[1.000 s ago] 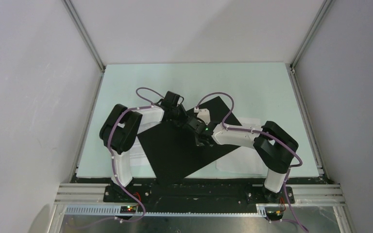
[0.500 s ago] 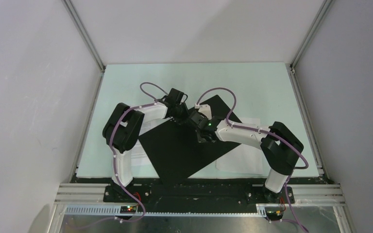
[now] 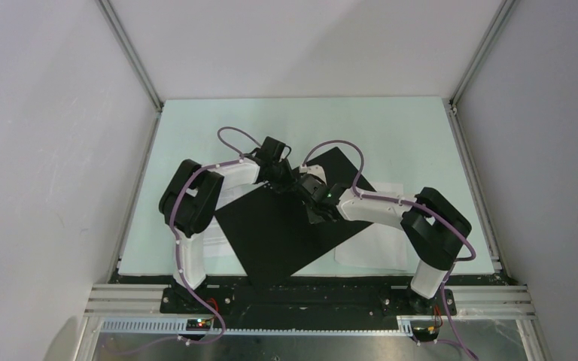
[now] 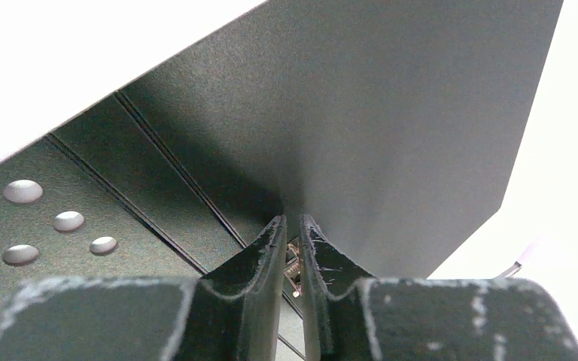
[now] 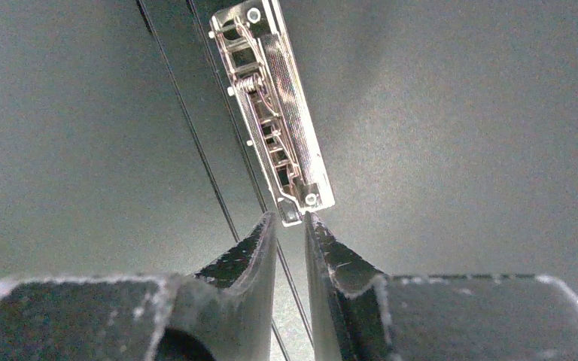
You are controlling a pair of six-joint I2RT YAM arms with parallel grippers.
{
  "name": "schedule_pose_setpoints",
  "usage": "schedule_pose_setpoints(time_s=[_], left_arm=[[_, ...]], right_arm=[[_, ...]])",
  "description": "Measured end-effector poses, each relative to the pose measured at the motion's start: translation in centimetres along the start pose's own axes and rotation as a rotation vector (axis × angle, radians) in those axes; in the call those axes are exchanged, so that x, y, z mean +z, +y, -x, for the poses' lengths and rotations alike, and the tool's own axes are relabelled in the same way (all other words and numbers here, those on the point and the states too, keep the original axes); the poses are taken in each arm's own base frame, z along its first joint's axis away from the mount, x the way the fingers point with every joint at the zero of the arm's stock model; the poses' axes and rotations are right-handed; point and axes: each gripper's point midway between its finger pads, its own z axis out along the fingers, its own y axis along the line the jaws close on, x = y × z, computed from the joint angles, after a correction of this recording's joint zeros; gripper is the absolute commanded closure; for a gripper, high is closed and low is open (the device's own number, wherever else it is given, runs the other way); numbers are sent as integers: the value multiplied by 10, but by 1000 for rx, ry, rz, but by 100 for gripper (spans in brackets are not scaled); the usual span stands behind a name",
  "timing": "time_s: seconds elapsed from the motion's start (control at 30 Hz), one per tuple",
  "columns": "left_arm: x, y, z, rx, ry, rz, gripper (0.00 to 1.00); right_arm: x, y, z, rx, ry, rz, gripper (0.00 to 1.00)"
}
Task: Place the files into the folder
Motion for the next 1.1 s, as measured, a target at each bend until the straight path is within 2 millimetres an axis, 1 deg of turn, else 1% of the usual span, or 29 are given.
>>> schedule_pose_setpoints(time_s=[0.3, 0.43, 0.8, 0.93, 1.1], left_arm=[[1, 0, 0, 0, 2, 1, 79], [1, 0, 0, -1, 3, 1, 79], [1, -1, 0, -1, 10, 0, 79], [1, -3, 0, 6, 16, -4, 76], [2, -8, -1, 16, 34, -23, 70]], right_arm=[[6, 0, 4, -39, -12, 46, 78], [7, 4, 4, -54, -15, 56, 78], [6, 7, 0, -80, -19, 50, 82], [5, 11, -2, -86, -21, 57, 84], [3, 22, -7, -92, -23, 75, 87]])
